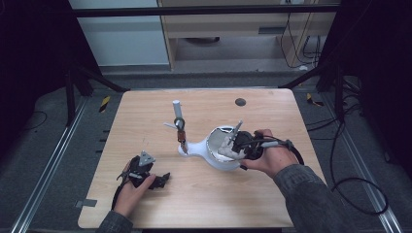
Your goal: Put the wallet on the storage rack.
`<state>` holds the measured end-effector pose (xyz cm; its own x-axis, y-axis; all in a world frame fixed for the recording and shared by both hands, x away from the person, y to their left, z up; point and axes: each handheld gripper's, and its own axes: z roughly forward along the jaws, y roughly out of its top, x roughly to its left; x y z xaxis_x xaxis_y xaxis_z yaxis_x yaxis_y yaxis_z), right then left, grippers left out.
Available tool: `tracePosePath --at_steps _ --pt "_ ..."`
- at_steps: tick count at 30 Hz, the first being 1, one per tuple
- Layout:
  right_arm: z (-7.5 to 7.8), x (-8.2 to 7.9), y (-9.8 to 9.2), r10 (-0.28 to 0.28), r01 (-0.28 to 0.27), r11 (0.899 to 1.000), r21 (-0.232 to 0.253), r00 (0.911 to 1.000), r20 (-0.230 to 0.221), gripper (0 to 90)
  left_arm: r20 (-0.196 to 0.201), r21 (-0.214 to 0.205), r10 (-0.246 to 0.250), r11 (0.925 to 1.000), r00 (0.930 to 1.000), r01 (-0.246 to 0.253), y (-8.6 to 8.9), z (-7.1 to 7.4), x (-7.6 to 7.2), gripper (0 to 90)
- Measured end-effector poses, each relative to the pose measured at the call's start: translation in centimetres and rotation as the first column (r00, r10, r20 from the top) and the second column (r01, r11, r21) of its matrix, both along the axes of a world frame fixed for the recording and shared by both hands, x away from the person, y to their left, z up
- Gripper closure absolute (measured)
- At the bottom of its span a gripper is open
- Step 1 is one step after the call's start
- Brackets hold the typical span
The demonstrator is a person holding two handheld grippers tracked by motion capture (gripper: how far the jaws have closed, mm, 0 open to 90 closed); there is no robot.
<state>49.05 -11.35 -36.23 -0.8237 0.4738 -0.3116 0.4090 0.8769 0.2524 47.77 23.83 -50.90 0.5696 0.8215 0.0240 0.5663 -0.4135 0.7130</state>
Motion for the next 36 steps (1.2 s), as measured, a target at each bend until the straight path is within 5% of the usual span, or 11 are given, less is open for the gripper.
tracePosePath --at_steps 12,36 --pt "-0.8 1.6 1.7 0.0 -0.001 0.999 -0.035 0.9997 -0.024 32.0 0.001 -0.003 0.0 1.0 1.0 0.0 0.0 0.0 0.0 0.0" --pt "-1.5 2.8 2.3 -0.02 0.02 0.999 -0.048 0.9998 -0.001 31.8 0.0 -0.003 -0.003 1.0 1.0 0.003 0.0 0.0 0.0 0.0"
